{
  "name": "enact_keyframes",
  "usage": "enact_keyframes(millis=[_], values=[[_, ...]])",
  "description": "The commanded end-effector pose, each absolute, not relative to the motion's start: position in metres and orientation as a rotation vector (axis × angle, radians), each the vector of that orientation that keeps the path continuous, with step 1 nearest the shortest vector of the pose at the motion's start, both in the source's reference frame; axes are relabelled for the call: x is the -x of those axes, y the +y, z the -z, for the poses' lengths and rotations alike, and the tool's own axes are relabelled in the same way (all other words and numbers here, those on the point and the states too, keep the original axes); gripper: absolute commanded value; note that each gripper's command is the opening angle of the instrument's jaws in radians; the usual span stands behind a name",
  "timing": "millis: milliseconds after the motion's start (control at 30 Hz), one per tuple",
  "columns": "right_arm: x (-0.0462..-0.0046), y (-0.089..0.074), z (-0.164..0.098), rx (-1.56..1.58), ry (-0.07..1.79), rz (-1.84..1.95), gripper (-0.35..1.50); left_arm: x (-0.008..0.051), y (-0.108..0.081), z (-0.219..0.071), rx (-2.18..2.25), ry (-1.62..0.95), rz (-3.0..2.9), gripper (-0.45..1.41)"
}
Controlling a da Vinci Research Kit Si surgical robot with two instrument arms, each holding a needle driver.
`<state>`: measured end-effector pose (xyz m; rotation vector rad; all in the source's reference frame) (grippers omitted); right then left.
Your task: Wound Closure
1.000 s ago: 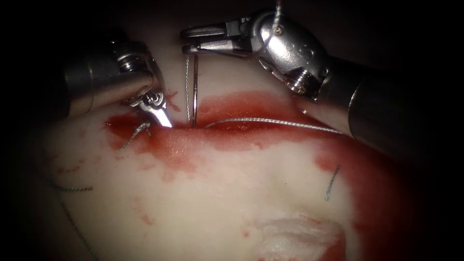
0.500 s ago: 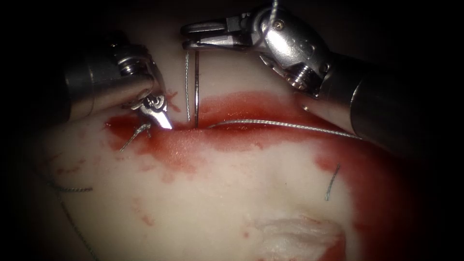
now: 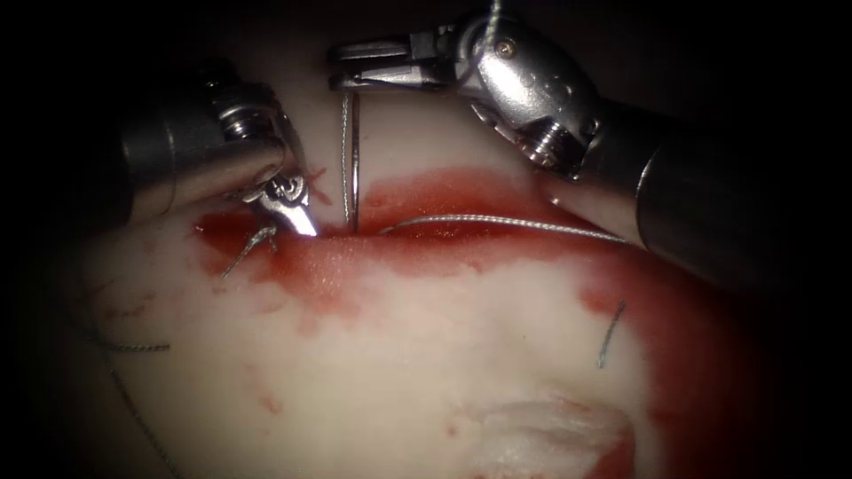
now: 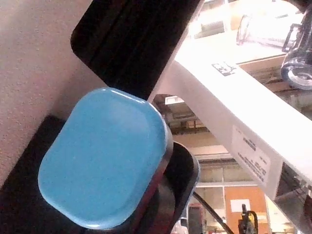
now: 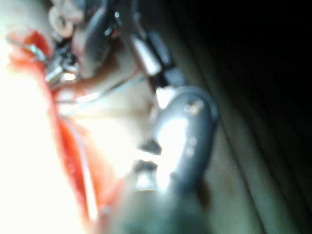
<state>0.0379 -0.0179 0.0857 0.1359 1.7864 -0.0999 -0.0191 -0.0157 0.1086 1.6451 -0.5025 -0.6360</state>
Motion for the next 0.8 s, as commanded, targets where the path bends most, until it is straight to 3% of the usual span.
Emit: enact_keyframes(millis=[33,800], values=[[-0.0388,-0.0170,-0.0856,-0.140,1.795,0.101,-0.35,0.0197,-0.0144,-0.1082,-1.641,-0.509,0.634,-0.45],[-0.0383,-0.0164,-0.0851,-0.193,1.812,0.062,-0.35,0.0197,-0.0146,-0.1083,-1.638,-0.505,0.630,-0.45]])
